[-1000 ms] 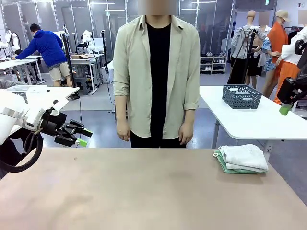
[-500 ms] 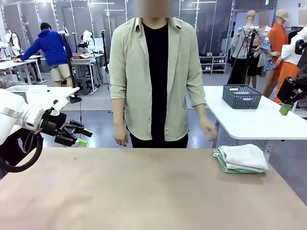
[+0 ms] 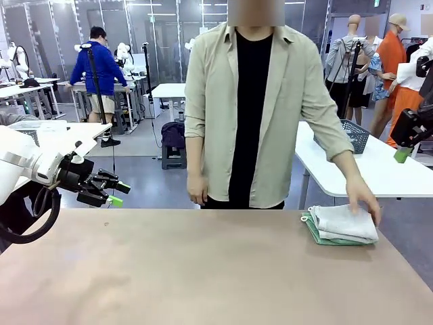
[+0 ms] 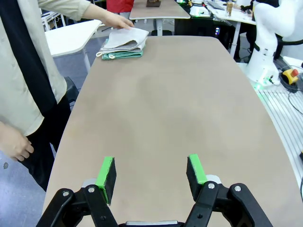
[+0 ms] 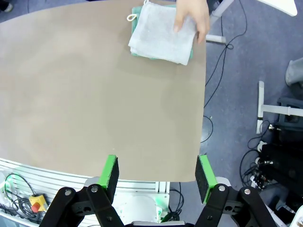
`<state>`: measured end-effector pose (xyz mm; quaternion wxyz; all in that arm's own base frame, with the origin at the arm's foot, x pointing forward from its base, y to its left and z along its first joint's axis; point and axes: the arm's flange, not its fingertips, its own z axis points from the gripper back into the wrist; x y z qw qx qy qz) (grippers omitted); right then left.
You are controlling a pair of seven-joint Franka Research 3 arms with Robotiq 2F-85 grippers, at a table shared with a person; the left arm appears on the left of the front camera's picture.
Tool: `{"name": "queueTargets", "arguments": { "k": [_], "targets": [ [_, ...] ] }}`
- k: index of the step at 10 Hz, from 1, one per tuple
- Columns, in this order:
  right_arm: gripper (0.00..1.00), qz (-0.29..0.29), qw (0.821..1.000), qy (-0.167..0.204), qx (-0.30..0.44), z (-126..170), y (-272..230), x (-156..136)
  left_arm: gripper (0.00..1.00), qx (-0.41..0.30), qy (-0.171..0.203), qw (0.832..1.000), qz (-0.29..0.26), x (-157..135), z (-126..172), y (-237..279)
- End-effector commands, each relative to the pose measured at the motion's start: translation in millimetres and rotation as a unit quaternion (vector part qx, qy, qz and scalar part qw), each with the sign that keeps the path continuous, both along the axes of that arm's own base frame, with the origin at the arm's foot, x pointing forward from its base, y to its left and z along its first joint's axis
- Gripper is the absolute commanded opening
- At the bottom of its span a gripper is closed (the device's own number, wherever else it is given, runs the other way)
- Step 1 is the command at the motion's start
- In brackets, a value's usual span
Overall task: Fold the towels and place them in the basket.
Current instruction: Stack the folded Towel with hook on the right side of the table.
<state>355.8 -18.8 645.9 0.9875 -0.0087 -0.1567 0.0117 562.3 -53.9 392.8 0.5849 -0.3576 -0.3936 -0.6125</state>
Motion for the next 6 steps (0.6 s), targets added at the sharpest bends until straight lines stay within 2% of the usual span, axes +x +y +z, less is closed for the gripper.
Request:
{"name": "queueTargets", "arguments": {
  "k": [1,6],
  "targets": [
    [0.81,-0.001,1.000,0.003,0.000,2.3,-0.3,-2.2,0.76,0.001,-0.002,1.000,0.001,-2.2,1.2,0.0],
    [0.81,-0.001,1.000,0.003,0.000,2.3,-0.3,-2.2,0.76,0.001,-0.002,1.000,0.001,-2.2,1.2,0.0]
  ]
}}
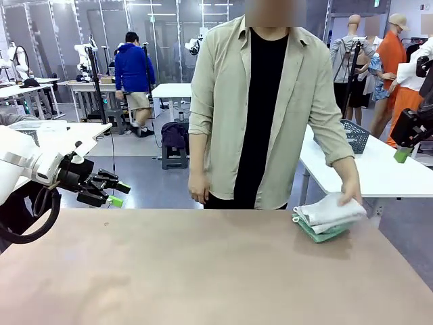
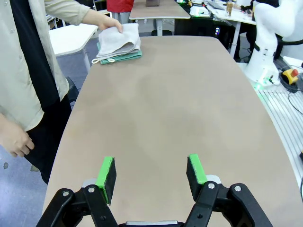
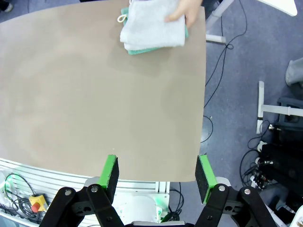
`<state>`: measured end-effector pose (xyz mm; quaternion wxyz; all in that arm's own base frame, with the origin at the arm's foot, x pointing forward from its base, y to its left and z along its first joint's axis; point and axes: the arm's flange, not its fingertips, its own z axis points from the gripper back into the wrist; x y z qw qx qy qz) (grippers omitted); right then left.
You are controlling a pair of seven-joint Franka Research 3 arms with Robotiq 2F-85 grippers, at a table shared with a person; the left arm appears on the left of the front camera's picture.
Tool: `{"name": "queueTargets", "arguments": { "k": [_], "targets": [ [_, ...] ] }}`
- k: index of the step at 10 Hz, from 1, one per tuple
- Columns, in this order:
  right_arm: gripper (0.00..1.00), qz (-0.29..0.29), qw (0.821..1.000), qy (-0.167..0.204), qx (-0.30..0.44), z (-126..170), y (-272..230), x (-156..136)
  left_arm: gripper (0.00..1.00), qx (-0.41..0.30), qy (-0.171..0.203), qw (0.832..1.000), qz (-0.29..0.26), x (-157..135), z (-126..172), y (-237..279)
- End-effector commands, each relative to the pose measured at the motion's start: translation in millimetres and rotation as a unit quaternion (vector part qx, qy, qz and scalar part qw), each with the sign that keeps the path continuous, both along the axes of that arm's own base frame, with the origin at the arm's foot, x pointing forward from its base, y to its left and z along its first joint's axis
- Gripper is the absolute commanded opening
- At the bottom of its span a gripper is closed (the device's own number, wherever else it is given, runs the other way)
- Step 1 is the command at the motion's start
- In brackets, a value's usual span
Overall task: Fold the towels and place them in the basket.
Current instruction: Stack the folded Towel with hook on the right side of the table.
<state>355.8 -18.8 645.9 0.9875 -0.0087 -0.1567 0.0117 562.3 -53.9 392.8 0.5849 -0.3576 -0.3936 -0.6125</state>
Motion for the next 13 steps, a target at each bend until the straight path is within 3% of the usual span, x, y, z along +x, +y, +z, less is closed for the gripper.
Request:
{"name": "queueTargets", "arguments": {
  "k": [1,13],
  "targets": [
    [0.81,-0.001,1.000,0.003,0.000,2.3,-0.3,-2.2,0.76,0.001,-0.002,1.000,0.001,-2.2,1.2,0.0],
    [0.81,-0.001,1.000,0.003,0.000,2.3,-0.3,-2.2,0.76,0.001,-0.002,1.000,0.001,-2.2,1.2,0.0]
  ]
}}
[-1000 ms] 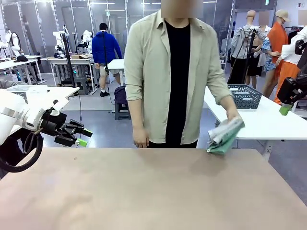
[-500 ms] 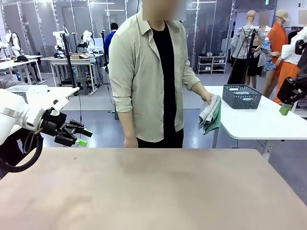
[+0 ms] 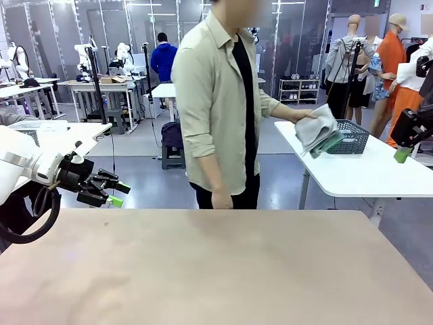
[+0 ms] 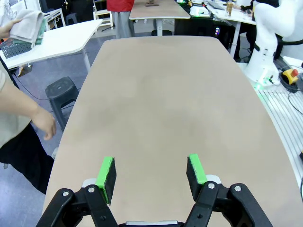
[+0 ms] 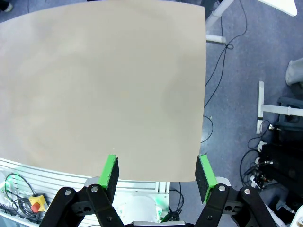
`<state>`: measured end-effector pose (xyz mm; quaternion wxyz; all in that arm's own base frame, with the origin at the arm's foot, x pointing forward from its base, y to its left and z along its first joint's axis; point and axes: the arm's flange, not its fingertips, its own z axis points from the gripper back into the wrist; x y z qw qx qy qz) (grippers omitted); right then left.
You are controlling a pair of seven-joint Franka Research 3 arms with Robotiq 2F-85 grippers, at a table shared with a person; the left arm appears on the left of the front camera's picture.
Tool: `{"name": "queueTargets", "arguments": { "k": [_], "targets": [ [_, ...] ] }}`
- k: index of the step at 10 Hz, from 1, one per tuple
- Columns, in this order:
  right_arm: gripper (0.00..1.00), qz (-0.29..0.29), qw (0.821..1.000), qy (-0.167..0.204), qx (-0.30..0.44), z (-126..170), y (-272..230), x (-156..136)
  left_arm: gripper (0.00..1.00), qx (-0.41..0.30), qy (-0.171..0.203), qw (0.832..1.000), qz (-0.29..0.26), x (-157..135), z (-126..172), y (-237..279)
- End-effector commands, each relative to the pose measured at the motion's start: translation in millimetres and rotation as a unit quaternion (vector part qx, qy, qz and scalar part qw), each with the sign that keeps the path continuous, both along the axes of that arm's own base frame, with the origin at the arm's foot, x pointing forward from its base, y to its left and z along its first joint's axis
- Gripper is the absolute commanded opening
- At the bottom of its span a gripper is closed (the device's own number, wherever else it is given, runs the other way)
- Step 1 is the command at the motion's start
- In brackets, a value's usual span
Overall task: Fold the towels and place them in the basket.
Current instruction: Stack the folded Towel with hook on the right side of the table.
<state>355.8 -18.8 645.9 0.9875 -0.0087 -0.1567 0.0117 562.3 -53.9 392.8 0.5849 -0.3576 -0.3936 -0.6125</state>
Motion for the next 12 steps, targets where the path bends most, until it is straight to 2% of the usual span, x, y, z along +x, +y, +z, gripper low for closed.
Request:
{"name": "queueTargets", "arguments": {
  "k": [1,12],
  "targets": [
    [0.81,-0.001,1.000,0.003,0.000,2.3,-0.3,-2.2,0.76,0.001,-0.002,1.000,0.001,-2.2,1.2,0.0],
    [0.81,-0.001,1.000,0.003,0.000,2.3,-0.3,-2.2,0.76,0.001,-0.002,1.000,0.001,-2.2,1.2,0.0]
  ]
}}
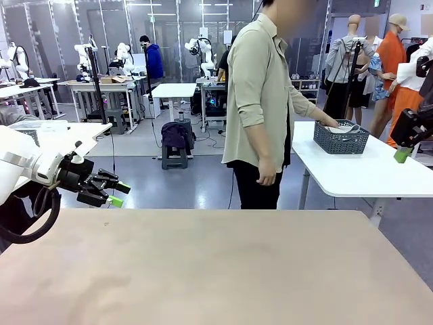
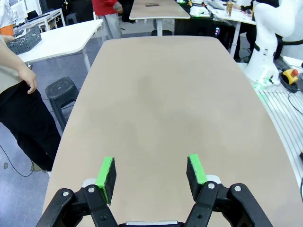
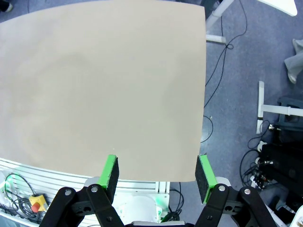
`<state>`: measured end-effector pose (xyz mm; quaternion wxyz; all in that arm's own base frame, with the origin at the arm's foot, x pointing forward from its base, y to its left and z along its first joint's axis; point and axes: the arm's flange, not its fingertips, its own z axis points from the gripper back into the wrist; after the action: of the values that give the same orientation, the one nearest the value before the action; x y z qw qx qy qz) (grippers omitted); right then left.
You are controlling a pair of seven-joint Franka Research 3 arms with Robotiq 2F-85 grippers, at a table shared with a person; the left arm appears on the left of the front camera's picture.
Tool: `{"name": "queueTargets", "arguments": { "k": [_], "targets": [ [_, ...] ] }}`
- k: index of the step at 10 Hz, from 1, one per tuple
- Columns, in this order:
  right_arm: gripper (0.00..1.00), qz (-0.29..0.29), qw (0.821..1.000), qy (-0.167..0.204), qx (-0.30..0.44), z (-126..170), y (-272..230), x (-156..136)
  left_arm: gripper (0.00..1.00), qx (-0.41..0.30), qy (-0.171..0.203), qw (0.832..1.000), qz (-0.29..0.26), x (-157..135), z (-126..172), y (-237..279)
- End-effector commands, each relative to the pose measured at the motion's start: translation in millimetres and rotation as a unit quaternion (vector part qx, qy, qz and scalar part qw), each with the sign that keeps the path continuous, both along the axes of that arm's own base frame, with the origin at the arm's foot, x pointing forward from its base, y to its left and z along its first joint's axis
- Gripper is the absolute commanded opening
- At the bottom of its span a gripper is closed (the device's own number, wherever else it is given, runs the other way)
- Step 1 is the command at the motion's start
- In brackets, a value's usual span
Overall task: Fold the towels and place them in the basket.
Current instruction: Stack the folded Towel with hook on the right side of the table.
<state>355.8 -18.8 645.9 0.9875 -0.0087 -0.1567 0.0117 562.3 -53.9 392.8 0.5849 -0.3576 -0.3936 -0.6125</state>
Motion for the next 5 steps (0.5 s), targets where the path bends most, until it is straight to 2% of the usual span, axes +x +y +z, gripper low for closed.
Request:
{"name": "queueTargets", "arguments": {
  "k": [1,5],
  "targets": [
    [0.81,-0.001,1.000,0.003,0.000,2.3,-0.3,-2.2,0.76,0.001,-0.002,1.000,0.001,-2.2,1.2,0.0],
    [0.81,-0.001,1.000,0.003,0.000,2.3,-0.3,-2.2,0.76,0.001,-0.002,1.000,0.001,-2.2,1.2,0.0]
  ]
}}
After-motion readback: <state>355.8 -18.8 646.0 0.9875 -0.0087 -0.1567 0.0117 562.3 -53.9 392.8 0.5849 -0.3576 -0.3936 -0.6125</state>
